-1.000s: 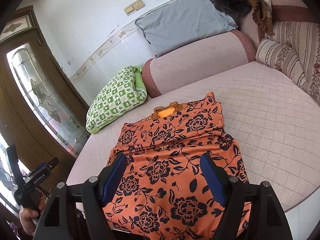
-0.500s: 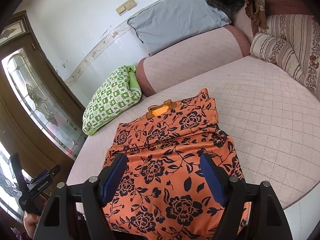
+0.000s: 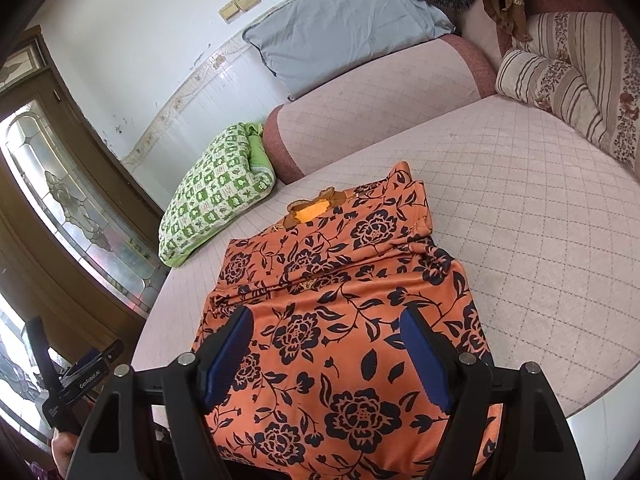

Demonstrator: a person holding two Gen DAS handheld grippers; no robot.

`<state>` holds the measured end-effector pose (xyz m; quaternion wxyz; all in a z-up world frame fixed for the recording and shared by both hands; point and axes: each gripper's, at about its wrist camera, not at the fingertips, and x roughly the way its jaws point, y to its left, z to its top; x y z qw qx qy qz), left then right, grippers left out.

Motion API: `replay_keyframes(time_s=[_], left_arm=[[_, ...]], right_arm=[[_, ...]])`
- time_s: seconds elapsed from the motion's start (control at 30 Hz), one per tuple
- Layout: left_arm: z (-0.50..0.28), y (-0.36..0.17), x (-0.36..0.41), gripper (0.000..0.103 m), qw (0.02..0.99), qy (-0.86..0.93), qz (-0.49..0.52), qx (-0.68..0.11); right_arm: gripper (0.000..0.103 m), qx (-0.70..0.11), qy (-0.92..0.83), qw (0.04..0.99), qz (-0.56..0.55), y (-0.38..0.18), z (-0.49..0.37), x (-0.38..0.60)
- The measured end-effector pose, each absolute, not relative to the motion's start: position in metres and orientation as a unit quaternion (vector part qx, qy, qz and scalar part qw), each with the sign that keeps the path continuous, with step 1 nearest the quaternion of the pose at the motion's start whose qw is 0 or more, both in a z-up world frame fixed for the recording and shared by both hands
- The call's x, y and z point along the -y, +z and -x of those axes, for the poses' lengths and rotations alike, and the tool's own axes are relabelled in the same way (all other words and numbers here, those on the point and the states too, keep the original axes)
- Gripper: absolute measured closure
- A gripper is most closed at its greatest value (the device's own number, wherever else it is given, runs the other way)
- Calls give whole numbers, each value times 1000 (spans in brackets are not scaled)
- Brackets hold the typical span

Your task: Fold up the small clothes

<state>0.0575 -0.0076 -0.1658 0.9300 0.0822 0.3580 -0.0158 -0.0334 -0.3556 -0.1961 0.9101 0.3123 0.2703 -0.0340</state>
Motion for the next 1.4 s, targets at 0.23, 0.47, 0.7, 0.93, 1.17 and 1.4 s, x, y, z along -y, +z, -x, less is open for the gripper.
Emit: replay_keyframes(time_s=[0.23, 0.47, 0.7, 0.93, 1.17, 1.4], left_arm=[[-65, -204, -17, 15, 910, 15, -81, -406], [-75, -237, -41, 15, 883, -12, -26, -468], [-86, -250, -60, 16, 877, -30, 16, -480], [-91, -284, -77, 59, 841, -77, 66, -531], [-82, -292, -62, 63, 830, -168, 52, -530], [-86, -296, -63, 57, 824, -174, 55, -537]], right_arm=[[24, -289, -52, 899, -325, -215, 35, 372], [24, -326, -51, 875, -354, -237, 36, 400], [24, -324, -58, 833, -444, -269, 49, 439], [24, -321, -43, 817, -478, -278, 46, 452], [24, -354, -29, 798, -487, -292, 35, 450], [24, -368, -32, 786, -496, -300, 35, 450]])
